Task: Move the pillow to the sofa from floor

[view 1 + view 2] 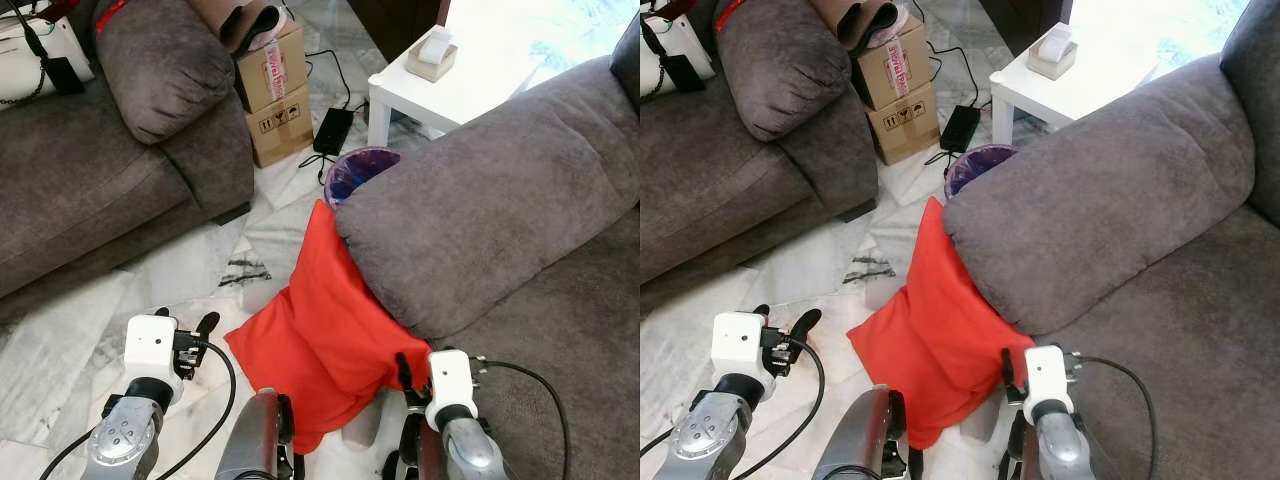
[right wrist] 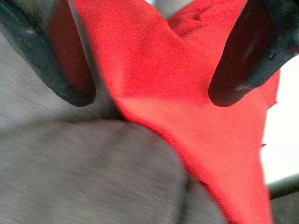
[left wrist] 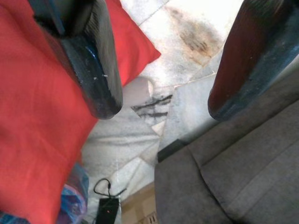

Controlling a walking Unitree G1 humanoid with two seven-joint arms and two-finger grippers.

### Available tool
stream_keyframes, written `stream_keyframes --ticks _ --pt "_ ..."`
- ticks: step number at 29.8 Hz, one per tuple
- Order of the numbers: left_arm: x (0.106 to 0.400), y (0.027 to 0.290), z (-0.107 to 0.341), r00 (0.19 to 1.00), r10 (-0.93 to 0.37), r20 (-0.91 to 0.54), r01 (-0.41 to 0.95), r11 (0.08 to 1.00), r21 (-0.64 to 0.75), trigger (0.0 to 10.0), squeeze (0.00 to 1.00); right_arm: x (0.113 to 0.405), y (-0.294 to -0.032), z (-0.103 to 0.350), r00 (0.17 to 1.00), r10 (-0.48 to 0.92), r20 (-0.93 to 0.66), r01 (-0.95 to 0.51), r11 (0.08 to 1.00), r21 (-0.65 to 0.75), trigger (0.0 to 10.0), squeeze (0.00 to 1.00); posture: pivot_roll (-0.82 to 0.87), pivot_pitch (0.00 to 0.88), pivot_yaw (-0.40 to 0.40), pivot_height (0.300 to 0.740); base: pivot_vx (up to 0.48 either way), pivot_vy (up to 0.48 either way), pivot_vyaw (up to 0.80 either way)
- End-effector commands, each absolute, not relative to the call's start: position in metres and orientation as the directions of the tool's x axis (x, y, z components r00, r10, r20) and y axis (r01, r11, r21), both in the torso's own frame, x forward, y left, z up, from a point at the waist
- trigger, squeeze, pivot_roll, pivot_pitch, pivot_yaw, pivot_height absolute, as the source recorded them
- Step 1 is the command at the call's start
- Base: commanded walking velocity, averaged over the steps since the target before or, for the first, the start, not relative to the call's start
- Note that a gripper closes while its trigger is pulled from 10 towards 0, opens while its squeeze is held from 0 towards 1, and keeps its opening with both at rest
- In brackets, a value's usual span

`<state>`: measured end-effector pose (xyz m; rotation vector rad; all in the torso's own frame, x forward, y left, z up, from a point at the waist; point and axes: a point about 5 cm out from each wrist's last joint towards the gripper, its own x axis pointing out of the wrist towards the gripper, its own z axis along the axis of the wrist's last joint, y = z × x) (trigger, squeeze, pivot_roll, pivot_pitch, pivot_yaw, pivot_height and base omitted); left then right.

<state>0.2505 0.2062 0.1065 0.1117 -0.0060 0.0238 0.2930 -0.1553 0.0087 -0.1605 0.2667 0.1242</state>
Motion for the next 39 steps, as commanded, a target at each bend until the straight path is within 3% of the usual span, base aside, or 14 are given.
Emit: stream_keyframes --ticks 1,19,37,38,39 --pt "0.24 0.214 0.1 0.998 0.042 -0.036 -0.037 0.993 0.116 10.0 0.0 0.285 -0.146 -0.002 0.934 0.138 -0.331 -0.19 0.973 -0.129 10.0 0.0 0.3 0.357 0.121 0.624 0.0 0.0 0.0" --pt "0.221 0.217 0.107 0.998 0.052 -0.047 -0.045 0.988 0.146 10.0 0.0 0.297 -0.126 0.006 0.911 0.221 -0.347 -0.272 0.957 -0.104 10.0 0.0 0.33 0.415 0.123 0.624 0.0 0.0 0.0" --pt "0.209 0.206 0.129 1.0 0.026 -0.013 -0.022 0.97 0.244 10.0 0.0 0.302 -0.131 0.005 0.908 0.097 -0.408 -0.201 0.954 -0.221 10.0 0.0 0.37 0.482 0.126 0.624 0.0 0.0 0.0" --pt "0.209 0.206 0.129 1.0 0.026 -0.013 -0.022 0.969 0.245 10.0 0.0 0.302 -0.131 0.004 0.906 0.095 -0.412 -0.202 0.953 -0.224 0.7 0.0 0.37 0.483 0.127 0.624 0.0 0.0 0.0" --pt "0.208 0.206 0.13 1.0 0.026 -0.014 -0.022 0.967 0.252 10.0 0.0 0.301 -0.131 0.003 0.903 0.093 -0.419 -0.202 0.954 -0.223 0.0 0.0 0.38 0.487 0.13 0.624 0.0 0.0 0.0"
